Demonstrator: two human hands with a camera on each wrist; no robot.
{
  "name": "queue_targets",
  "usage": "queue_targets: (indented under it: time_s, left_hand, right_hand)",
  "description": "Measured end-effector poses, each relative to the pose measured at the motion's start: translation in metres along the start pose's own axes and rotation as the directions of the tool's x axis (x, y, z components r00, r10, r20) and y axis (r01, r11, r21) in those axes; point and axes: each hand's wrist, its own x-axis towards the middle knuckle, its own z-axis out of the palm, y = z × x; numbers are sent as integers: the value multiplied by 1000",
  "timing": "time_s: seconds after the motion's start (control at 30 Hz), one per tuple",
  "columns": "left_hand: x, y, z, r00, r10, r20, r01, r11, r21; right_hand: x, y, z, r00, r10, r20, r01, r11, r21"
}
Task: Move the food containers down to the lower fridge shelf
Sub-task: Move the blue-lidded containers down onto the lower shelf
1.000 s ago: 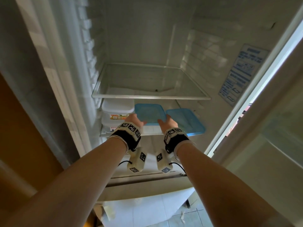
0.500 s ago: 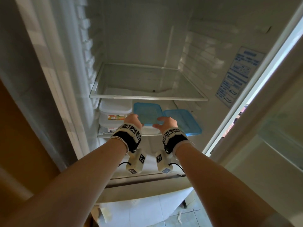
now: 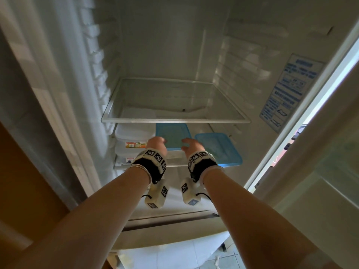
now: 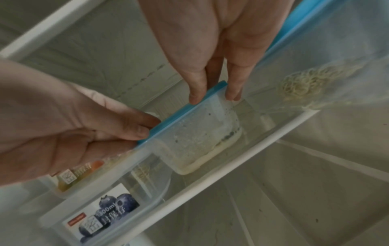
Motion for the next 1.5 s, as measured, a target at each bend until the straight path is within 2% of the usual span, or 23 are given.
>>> queue_targets:
  time_s: [0.27,0.63,0.87,1.37,1.5]
  left_hand:
    - [-5,1,-4,999,-22,42,23,1000,-3]
    - [-24,0,-12,996,51,73,-60,991,117]
    - [-25,4,-17,995,58,78,-72,981,181]
    - [-34,0,-12,997,44,63,-49,996,74]
    - [-35,10,-11,998,44,43,-46,998,49]
  right_hand:
    - [2,2,-4,1000,-18,2,18,999,-36]
    - [-14,5,-8,1000,-18,11,18,997,-73]
    - [-16,3,-10,999,-39,34,45,982,-182]
    - [-18,2,-6,1000,-11,-3,10,985,-172]
    - [-20,6,-18,994,-42,-105,20,979,-203]
